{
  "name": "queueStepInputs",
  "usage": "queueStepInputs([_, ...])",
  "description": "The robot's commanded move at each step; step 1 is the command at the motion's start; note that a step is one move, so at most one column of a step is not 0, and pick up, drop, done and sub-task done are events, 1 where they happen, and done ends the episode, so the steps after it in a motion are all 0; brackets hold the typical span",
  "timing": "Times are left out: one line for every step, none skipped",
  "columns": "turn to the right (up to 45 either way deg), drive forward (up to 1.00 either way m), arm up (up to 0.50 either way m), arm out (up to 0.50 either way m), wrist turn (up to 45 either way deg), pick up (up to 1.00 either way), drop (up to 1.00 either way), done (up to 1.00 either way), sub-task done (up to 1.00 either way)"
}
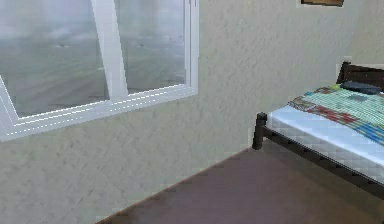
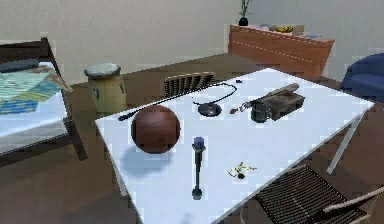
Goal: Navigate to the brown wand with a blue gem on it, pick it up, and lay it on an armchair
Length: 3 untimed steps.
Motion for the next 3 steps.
queueStepInputs([0.0, 0.00, 0.38, 0.00, 0.0, 0.00, 0.00, 0.00, 0.00])
queueStepInputs([0.0, 0.00, 0.00, 0.20, 0.0, 0.00, 0.00, 0.00, 0.00])
queueStepInputs([0.0, 0.00, 0.00, 0.00, 45.0, 0.00, 0.00, 0.00, 0.00])
